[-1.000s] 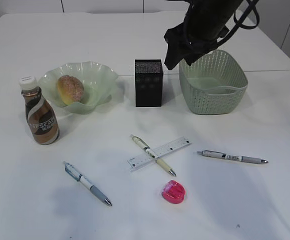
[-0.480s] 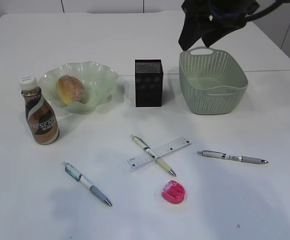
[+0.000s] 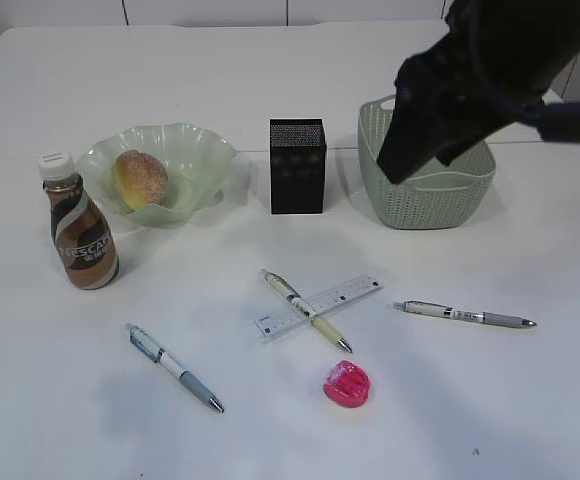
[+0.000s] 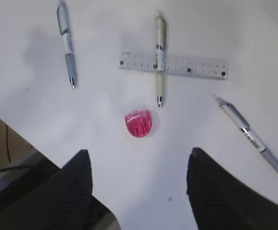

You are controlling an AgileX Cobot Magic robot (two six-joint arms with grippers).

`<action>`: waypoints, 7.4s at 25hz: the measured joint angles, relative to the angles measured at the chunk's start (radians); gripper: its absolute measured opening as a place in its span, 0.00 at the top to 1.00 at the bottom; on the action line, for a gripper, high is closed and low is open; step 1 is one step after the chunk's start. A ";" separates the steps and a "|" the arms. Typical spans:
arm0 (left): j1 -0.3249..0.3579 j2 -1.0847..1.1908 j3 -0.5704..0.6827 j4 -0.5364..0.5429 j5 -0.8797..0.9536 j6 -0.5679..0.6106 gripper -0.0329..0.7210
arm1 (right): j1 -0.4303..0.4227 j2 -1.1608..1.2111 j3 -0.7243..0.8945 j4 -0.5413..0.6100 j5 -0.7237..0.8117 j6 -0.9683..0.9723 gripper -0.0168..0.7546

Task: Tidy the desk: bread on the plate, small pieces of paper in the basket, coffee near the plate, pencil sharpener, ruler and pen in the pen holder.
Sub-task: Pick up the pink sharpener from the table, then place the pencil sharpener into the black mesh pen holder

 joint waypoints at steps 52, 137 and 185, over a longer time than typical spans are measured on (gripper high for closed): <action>0.132 0.012 0.000 0.195 0.019 -0.126 0.41 | 0.205 0.411 0.151 -0.137 -0.131 -0.211 0.34; 0.132 0.012 0.000 0.210 0.008 -0.126 0.43 | 0.288 0.536 -0.008 -0.329 -0.135 0.044 0.54; 0.132 0.012 0.000 0.216 0.006 -0.126 0.43 | 0.023 0.538 -0.464 -0.412 -0.293 0.159 0.54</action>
